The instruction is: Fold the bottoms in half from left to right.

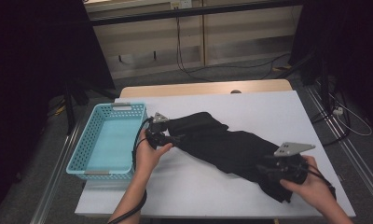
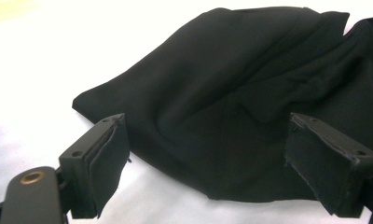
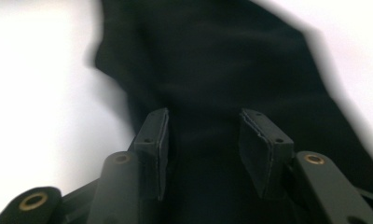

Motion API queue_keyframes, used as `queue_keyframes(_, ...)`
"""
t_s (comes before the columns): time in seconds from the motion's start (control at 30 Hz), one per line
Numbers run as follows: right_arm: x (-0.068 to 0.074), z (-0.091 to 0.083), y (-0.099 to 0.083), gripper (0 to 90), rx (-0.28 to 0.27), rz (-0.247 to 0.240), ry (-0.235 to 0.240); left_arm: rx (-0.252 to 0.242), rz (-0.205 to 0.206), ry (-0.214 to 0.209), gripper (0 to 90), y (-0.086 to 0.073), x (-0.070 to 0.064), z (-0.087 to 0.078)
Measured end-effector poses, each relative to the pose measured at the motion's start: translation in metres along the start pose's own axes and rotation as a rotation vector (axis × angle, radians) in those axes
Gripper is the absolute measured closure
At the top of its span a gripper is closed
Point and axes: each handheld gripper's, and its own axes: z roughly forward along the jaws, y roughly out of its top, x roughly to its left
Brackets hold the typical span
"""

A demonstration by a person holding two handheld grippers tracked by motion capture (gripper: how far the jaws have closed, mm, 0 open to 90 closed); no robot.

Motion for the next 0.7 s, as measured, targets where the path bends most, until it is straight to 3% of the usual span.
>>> queue_keyframes(0.07,-0.019,0.003,0.001,49.4,0.001,0.043,-0.052,0.002,0.000,-0.004,14.4,0.000,0.000,0.000)
queue_keyframes(0.13,-0.035,0.007,0.002,46.9,-0.001,0.102,-0.061,-0.008,-0.005,0.002,14.4,0.000,0.000,0.000)
queue_keyframes(0.37,-0.060,0.029,0.002,48.5,0.052,0.136,-0.151,-0.001,-0.005,-0.003,14.4,-0.001,0.000,0.002)
queue_keyframes(0.47,-0.066,0.042,0.001,53.0,0.077,0.145,-0.143,0.002,-0.005,-0.003,14.4,-0.001,-0.001,0.003)
queue_keyframes(0.53,-0.066,0.048,0.002,58.3,0.063,0.169,-0.111,0.001,-0.003,-0.003,14.4,-0.001,-0.001,0.003)
queue_keyframes(0.6,-0.067,0.051,0.005,69.5,0.064,0.177,-0.092,0.001,-0.002,-0.003,14.4,-0.001,-0.001,0.004)
queue_keyframes(0.67,-0.067,0.054,0.009,86.7,0.070,0.179,-0.062,0.005,0.005,-0.003,14.4,0.000,-0.001,0.004)
queue_keyframes(0.7,-0.066,0.057,0.011,87.5,0.076,0.175,-0.050,0.005,0.008,0.000,14.4,0.000,-0.001,0.004)
